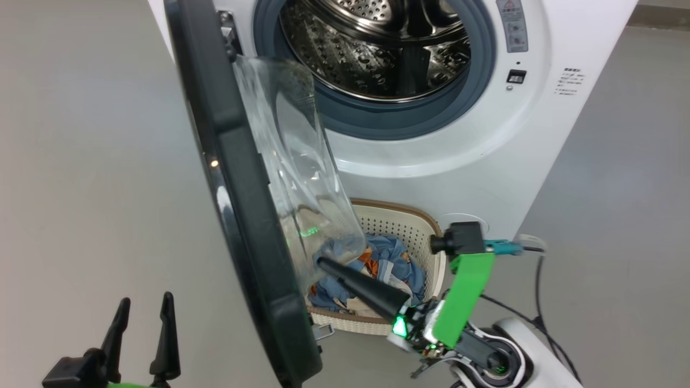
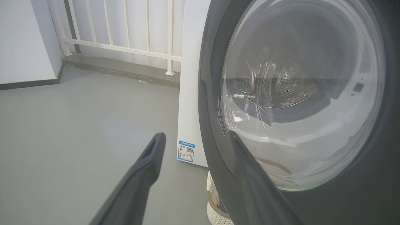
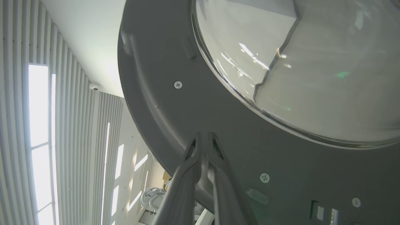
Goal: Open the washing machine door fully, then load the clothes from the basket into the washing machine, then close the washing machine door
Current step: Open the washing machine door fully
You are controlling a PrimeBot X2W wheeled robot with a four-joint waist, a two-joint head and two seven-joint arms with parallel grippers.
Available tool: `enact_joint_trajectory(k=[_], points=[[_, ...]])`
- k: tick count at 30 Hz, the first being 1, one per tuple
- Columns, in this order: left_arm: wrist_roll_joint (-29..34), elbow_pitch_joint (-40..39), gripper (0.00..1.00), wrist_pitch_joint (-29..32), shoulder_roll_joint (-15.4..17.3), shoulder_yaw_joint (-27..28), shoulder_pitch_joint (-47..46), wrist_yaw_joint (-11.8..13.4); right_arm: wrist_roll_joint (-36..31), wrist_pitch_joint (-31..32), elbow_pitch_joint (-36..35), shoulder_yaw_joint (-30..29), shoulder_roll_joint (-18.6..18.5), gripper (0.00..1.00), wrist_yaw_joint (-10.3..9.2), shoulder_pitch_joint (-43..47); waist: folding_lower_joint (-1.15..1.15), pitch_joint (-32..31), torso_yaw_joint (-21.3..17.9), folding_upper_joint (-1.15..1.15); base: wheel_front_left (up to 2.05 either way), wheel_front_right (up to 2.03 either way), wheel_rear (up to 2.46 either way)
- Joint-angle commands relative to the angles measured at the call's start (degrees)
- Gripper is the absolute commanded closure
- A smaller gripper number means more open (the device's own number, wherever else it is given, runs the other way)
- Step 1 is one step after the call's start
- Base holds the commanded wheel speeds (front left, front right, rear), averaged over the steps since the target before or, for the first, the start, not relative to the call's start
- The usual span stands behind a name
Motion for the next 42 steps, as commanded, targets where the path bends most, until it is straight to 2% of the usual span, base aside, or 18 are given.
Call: enact_joint_trajectory(k=[1, 6, 10, 14, 19, 21, 24, 28, 32, 35, 42], points=[[0.1, -1.53, 0.0, -0.36, 0.94, 2.35, -0.33, -0.19, -1.98, -1.62, -2.95, -0.59, 0.78, 0.0, 0.1, 0.84, 0.0, -0.6, -0.67, 0.0, 0.0, 0.0, 0.0], [-0.04, -1.64, 0.0, -0.36, 0.94, 3.29, 0.48, -0.34, -7.49, -7.71, -7.04, -4.88, -0.8, 0.0, 0.1, 3.02, 0.0, -1.43, -1.79, 0.0, 0.0, 0.0, 0.0], [-0.02, -1.74, 0.0, -0.36, 0.94, 3.98, 1.33, -0.36, -13.24, -15.19, -8.53, -7.14, -3.12, 0.0, 0.1, 4.01, 0.0, -1.99, -3.13, 0.0, 0.0, 0.0, 0.0], [0.2, -2.05, 0.0, -0.36, 0.94, 4.78, 2.3, -0.38, -19.29, -23.08, -8.78, -7.78, -6.82, 0.0, 0.1, 4.61, 0.0, -2.43, -4.61, 0.0, 0.0, 0.0, 0.0], [0.52, -2.43, 0.0, -0.36, 0.94, 6.4, 3.35, -0.65, -31.84, -36.38, -5.85, -7.96, -13.35, 0.0, 0.1, 5.26, 0.0, -2.81, -6.6, 0.0, 0.0, 0.0, 0.0], [0.52, -2.74, 0.0, -0.36, 0.94, 7.09, 3.82, -0.71, -35.68, -39.42, -4.3, -8.09, -15.1, 0.0, 0.1, 5.56, 0.0, -2.78, -7.5, 0.0, 0.0, 0.0, 0.0], [0.64, -3.28, 0.0, -0.36, 0.94, 7.89, 4.69, -0.73, -41.95, -41.22, -2.51, -9.42, -17.07, 0.0, 0.1, 5.99, 0.0, -2.84, -8.74, 0.0, 0.0, 0.0, 0.0], [0.64, -4.17, 0.0, -0.36, 0.94, 8.54, 5.96, -0.36, -50.43, -41.65, -2.15, -13.71, -17.34, 0.0, 0.1, 7.51, 0.0, -3.0, -10.1, 0.0, 0.0, 0.0, 0.0], [0.76, -4.57, 0.0, -0.36, 0.94, 8.93, 6.74, -0.35, -63.21, -41.68, -4.24, -18.3, -17.17, 0.0, 0.1, 10.75, 0.0, -3.34, -10.81, 0.0, 0.0, 0.0, 0.0], [0.76, -4.85, 0.0, -0.36, 0.94, 8.96, 7.33, -0.25, -68.84, -41.69, -5.64, -21.18, -15.52, 0.0, 0.1, 14.39, 0.0, -3.73, -11.1, 0.0, 0.0, 0.0, 0.0], [0.62, -5.4, 0.0, -0.36, 0.94, 8.82, 8.2, -0.03, -76.41, -41.69, -7.8, -26.37, -12.7, 0.0, 0.1, 20.0, 0.0, -3.71, -11.74, 0.0, 0.0, 0.0, 0.0]])
